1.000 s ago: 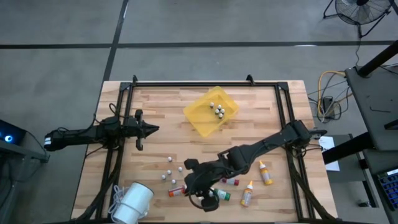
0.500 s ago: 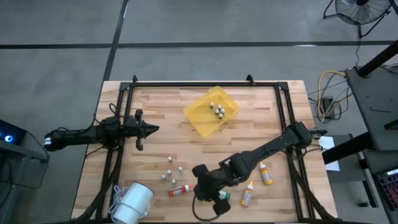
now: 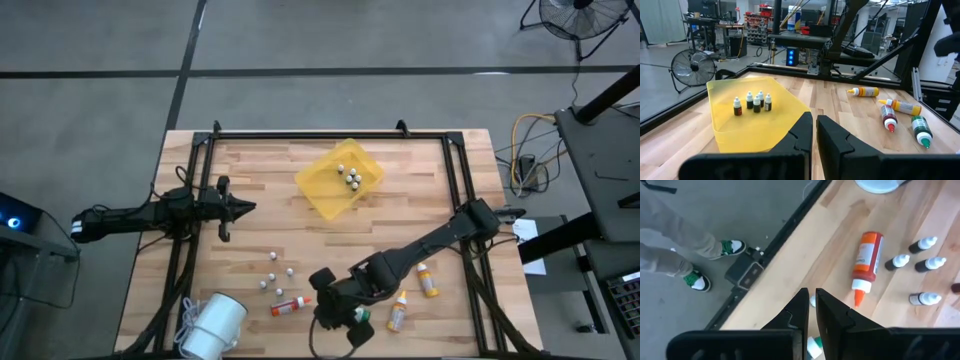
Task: Pick & Place food coloring
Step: Put the small black food coloring bottle into the yellow bin
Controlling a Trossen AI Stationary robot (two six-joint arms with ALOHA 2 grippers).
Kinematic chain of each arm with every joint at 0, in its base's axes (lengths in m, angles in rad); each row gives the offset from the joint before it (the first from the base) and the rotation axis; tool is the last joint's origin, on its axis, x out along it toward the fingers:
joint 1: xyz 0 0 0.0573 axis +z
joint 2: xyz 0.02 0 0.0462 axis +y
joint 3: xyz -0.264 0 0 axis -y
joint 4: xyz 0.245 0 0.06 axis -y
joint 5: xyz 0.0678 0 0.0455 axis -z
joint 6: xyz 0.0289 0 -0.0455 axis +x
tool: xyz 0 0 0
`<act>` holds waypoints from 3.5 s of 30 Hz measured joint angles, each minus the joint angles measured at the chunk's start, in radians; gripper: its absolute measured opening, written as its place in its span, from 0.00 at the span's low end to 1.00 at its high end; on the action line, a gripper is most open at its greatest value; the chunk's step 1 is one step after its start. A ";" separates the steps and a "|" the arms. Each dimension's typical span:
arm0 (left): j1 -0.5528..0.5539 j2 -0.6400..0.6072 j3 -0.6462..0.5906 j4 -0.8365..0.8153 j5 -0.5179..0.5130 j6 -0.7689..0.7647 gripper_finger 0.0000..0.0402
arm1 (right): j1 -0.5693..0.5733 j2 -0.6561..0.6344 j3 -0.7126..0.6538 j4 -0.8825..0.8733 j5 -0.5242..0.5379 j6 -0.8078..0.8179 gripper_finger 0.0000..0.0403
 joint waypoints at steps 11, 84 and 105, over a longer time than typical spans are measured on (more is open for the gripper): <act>-0.001 0.004 0.000 0.000 0.000 0.000 0.00 | 0.000 0.102 0.000 -0.004 0.021 -0.017 0.08; 0.000 0.005 0.000 0.000 0.000 0.000 0.00 | -0.023 0.171 -0.188 0.297 0.011 -0.021 0.38; 0.000 0.005 0.000 0.000 0.000 0.000 0.00 | -0.037 0.171 -0.199 0.307 -0.018 -0.041 0.12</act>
